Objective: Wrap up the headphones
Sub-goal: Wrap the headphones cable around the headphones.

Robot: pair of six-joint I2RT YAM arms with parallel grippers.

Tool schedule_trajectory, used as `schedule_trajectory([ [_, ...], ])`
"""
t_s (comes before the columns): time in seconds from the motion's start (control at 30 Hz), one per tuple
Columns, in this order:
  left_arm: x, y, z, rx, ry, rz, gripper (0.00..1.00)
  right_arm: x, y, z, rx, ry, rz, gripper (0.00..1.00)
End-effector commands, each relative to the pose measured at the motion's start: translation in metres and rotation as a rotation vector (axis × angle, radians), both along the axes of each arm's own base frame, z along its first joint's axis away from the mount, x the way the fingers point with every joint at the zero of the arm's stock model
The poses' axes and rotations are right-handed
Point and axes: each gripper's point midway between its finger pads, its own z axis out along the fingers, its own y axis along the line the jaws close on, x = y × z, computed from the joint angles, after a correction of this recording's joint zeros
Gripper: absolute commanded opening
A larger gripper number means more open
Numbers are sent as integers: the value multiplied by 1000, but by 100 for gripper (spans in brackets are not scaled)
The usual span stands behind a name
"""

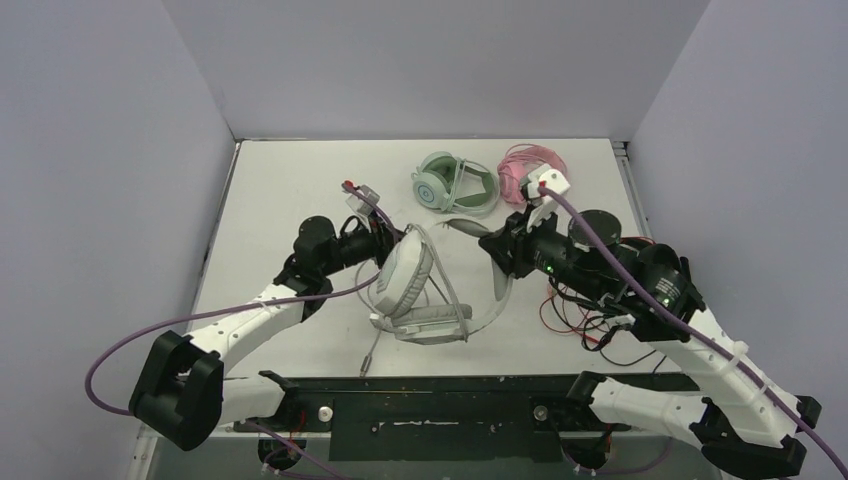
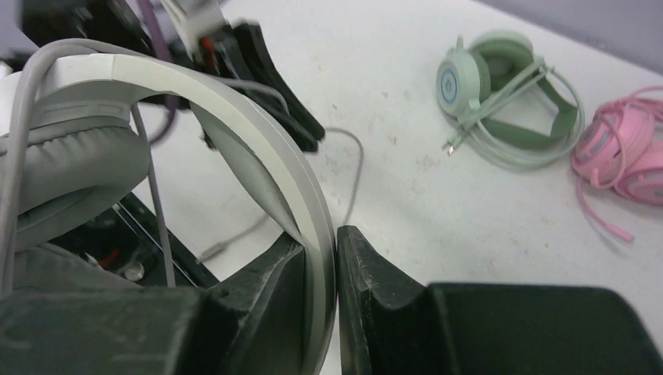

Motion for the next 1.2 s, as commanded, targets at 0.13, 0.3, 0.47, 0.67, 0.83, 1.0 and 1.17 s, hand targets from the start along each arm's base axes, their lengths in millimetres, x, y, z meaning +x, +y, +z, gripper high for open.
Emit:
schedule_trajectory([
  [0.13, -11, -14, 0, -62, -90, 19, 22, 4, 12, 148, 434, -139, -51, 0],
  [0.3, -17, -29, -16, -45, -112, -8, 23, 18, 9, 174, 510, -146, -137, 0],
  [0.47, -15, -46, -32, -49, -132, -13, 27, 27, 6, 203, 574, -168, -186, 0],
  [0.67, -20, -70, -47, -72, -146, -46, 27, 31, -4, 221, 622, -187, -240, 0],
  [0.83, -17, -82, -67, -73, -129, -50, 30, 32, -19, 234, 670, -206, -301, 0],
  [1.0, -16, -92, -86, -52, -121, -60, 30, 28, -35, 251, 709, -238, -337, 0],
  [1.17, -10, -98, -93, -81, -106, -55, 29, 28, -46, 257, 725, -246, -377, 0],
])
